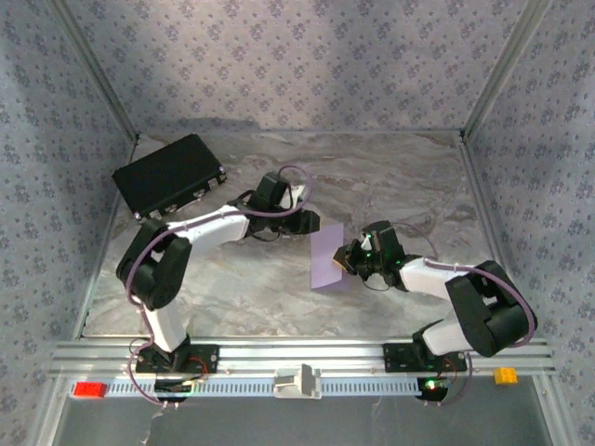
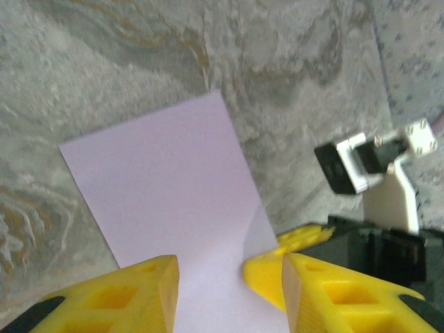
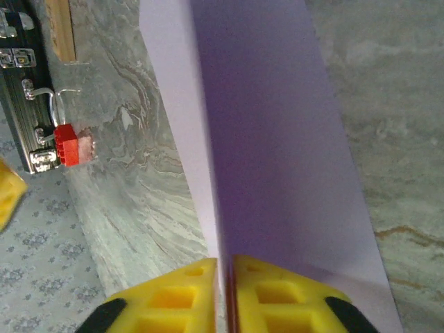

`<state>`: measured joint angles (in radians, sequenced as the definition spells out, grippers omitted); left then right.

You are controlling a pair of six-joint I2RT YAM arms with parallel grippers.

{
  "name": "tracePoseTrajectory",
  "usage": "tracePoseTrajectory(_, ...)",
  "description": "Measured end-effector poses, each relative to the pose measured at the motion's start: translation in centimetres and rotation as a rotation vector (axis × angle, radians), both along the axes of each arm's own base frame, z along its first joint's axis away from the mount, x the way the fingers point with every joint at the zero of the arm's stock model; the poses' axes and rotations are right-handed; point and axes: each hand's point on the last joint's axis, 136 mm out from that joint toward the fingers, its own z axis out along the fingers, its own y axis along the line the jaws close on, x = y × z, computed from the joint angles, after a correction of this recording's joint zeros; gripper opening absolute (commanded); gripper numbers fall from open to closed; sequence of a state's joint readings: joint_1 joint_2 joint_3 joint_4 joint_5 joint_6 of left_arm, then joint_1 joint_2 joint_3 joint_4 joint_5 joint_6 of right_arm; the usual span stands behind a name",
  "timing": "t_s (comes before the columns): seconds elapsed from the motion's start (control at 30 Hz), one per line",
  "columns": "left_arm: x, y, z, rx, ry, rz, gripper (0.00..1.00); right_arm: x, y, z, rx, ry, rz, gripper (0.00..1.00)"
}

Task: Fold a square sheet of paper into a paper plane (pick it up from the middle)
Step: Fold the triangle a second time at the center of the table.

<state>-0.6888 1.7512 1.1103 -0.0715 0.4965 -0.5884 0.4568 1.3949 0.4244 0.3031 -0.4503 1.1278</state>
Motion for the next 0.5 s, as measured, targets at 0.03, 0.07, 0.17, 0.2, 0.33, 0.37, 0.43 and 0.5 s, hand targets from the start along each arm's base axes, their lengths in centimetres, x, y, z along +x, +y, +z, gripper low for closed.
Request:
tracePoseTrajectory(0.03,-0.7,0.1,-0.3,0.012,-0.009,-0.011,0.40,0.0,0.0,0.0,-0.001,0.000,0.003,0.21)
tracePoseTrajectory(0.07,-1.6,0.1,-0.7,0.026,-0.023,-0.026,0.40,0.0,0.0,0.1,-0.003,-0.002,0.008,0.21)
tracePoseTrajectory(0.17,-4.3,0.0,-1.6,0.059,-0.090,-0.079,0.40,0.2,-0.3,0.2,-0.007,-0.002,0.023,0.21)
tracePoseTrajectory(0.2,-5.1,-0.1,-1.6,0.064,-0.111,-0.098,0.40,0.3,-0.5,0.3,-0.007,-0.003,0.025,0.20)
tracePoseTrajectory(0.33,-8.4,-0.9,-0.9,0.066,-0.204,-0.182,0.45,0.5,-1.1,0.4,0.000,-0.004,0.041,0.17)
tracePoseTrajectory(0.37,-8.7,-1.1,-0.5,0.067,-0.232,-0.188,0.46,0.6,-1.1,0.4,0.003,-0.003,0.046,0.16)
tracePoseTrajectory(0.43,-9.3,-1.6,0.1,0.083,-0.297,-0.204,0.48,0.5,-1.0,0.4,0.008,0.003,0.063,0.15)
tracePoseTrajectory(0.5,-10.2,-2.2,0.1,0.112,-0.363,-0.234,0.54,0.5,-0.8,0.5,0.012,0.009,0.079,0.14)
